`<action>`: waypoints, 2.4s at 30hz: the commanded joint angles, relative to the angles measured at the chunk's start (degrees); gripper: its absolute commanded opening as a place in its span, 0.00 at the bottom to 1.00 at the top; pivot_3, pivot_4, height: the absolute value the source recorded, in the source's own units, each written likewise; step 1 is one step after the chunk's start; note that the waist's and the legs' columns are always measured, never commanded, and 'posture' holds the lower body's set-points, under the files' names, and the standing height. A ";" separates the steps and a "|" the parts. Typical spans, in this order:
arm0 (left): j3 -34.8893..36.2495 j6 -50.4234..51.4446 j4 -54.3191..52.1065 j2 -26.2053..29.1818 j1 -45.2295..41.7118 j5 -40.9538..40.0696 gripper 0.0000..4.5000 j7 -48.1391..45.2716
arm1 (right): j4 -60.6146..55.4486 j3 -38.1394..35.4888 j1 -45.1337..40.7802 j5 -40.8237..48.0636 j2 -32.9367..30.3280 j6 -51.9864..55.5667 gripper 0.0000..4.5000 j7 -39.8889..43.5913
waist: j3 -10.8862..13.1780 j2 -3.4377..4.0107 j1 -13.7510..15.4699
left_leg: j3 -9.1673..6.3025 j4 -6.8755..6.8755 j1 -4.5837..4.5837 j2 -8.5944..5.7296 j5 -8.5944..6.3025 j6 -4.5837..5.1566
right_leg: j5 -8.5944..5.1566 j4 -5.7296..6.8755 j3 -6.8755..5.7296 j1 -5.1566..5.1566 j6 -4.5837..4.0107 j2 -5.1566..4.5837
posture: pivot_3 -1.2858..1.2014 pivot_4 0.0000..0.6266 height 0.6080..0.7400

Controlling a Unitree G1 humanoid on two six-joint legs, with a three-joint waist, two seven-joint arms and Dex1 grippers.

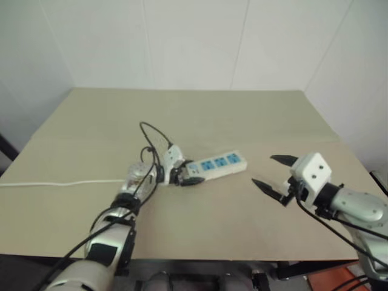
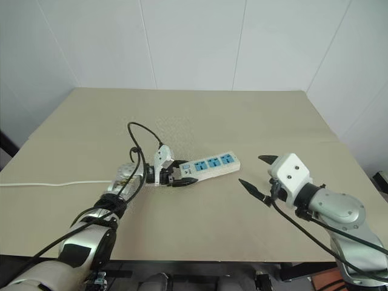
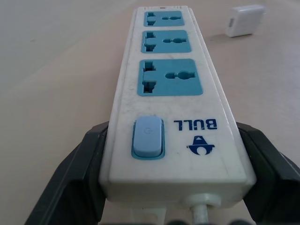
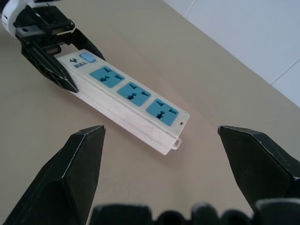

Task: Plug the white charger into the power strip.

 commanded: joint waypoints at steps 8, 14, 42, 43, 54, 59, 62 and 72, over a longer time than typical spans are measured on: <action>-4.74 0.58 -16.78 4.25 7.28 -1.50 0.73 -7.10 | -0.38 -4.33 0.38 1.03 -2.17 -0.92 1.00 1.50 | 0.00 0.00 -0.38 | -0.01 0.04 0.02 0.02 0.00 0.00 | 0.00 0.03 0.00 0.01 0.00 0.01 | 0.52 0.24 1.00; -6.95 3.28 -21.00 5.70 11.27 0.42 0.73 -3.82 | 3.11 -7.31 -2.34 4.16 -4.10 0.58 1.00 4.10 | 0.00 0.01 -0.48 | 0.00 0.03 0.04 0.02 0.00 0.01 | -0.01 0.02 0.02 0.03 0.01 0.01 | 0.52 0.24 1.00; -12.28 3.95 -20.34 4.01 14.02 1.48 0.73 -0.80 | 33.47 30.96 -46.48 2.92 -22.58 44.64 1.00 15.82 | -0.10 0.26 0.24 | 0.06 0.06 0.00 0.04 0.00 0.01 | -0.01 -0.03 0.01 -0.05 -0.06 -0.05 | 0.52 0.24 1.00; -12.57 3.77 -20.56 4.11 14.20 1.44 0.73 -1.23 | 34.40 32.58 -47.27 1.95 -22.21 44.23 1.00 16.43 | -0.10 0.26 0.25 | 0.06 0.05 0.00 0.04 0.00 0.01 | -0.01 -0.04 0.01 -0.05 -0.06 -0.05 | 0.52 0.24 1.00; -13.56 3.71 -21.80 3.53 15.25 1.38 0.73 -1.04 | 40.15 40.49 -49.29 -5.73 -19.25 39.85 1.00 21.42 | -0.12 0.30 0.31 | 0.06 0.07 -0.07 0.03 -0.01 0.02 | -0.01 -0.01 0.01 -0.10 -0.04 -0.05 | 0.52 0.24 1.00; -14.17 4.14 -22.63 3.51 15.78 1.46 0.73 -1.48 | 43.08 42.86 -49.88 -8.80 -17.50 38.03 1.00 23.63 | -0.15 0.35 0.34 | 0.06 0.09 -0.06 0.03 -0.01 0.02 | -0.01 0.02 0.01 -0.10 -0.04 -0.05 | 0.52 0.24 1.00; -14.38 4.54 -23.46 3.68 16.11 1.40 0.73 -1.52 | 45.25 44.22 -50.49 -10.83 -16.18 36.64 1.00 24.65 | -0.17 0.37 0.25 | 0.07 0.09 -0.06 0.02 -0.01 0.02 | -0.01 0.02 0.02 -0.10 -0.04 -0.04 | 0.52 0.24 1.00; -14.28 5.98 -25.39 4.37 17.07 1.11 0.73 -0.55 | 54.77 47.89 -52.50 -18.03 -10.88 31.19 1.00 28.49 | -0.18 0.39 0.15 | 0.06 0.09 -0.05 0.03 -0.01 0.02 | -0.01 0.05 0.01 -0.10 -0.04 -0.03 | 0.52 0.24 1.00</action>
